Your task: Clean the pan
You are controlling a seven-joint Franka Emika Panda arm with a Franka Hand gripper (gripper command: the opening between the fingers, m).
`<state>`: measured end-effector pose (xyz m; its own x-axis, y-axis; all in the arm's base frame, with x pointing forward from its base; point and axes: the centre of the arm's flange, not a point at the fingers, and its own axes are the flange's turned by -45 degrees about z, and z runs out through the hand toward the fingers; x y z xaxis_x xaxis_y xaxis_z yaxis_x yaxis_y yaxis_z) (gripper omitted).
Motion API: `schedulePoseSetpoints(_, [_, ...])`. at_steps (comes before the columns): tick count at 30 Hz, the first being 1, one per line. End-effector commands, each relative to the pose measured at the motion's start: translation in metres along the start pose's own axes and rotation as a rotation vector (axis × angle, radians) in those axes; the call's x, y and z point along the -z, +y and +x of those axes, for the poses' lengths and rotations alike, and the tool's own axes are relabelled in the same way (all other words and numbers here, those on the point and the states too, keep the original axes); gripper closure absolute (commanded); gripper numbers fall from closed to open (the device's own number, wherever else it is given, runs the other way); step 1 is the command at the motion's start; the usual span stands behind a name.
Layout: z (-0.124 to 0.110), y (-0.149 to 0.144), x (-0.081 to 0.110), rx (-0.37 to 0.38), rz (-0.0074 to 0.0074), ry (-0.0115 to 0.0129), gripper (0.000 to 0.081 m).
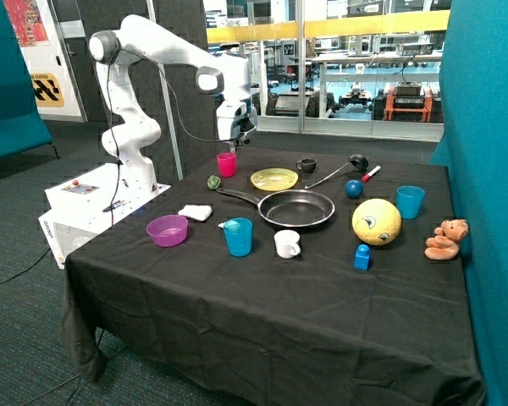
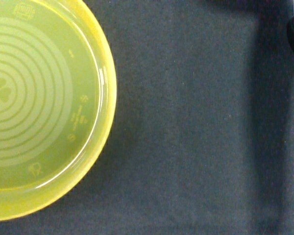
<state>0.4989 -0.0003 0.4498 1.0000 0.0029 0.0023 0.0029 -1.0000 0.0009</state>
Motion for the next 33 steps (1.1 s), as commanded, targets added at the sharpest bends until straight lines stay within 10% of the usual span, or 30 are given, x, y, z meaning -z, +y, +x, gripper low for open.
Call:
schedulePoseSetpoints(1, [0.001, 0.0, 0.0, 0.195, 0.0011, -0.0023, 0.0])
schedulePoseSetpoints(3, [0.003, -0.002, 0.001, 0.195, 0.0011, -0.0023, 0.0])
schedulePoseSetpoints(6, [0.005, -0.005, 0.0, 0.198, 0.0011, -0.0023, 0.041])
schedulePoseSetpoints(8, [0.006, -0.006, -0.001, 0.197, 0.0011, -0.0023, 0.0488])
schedulePoseSetpoints(33, [-0.016, 0.065, -0.039, 0.019, 0.0009, -0.0023, 0.0468])
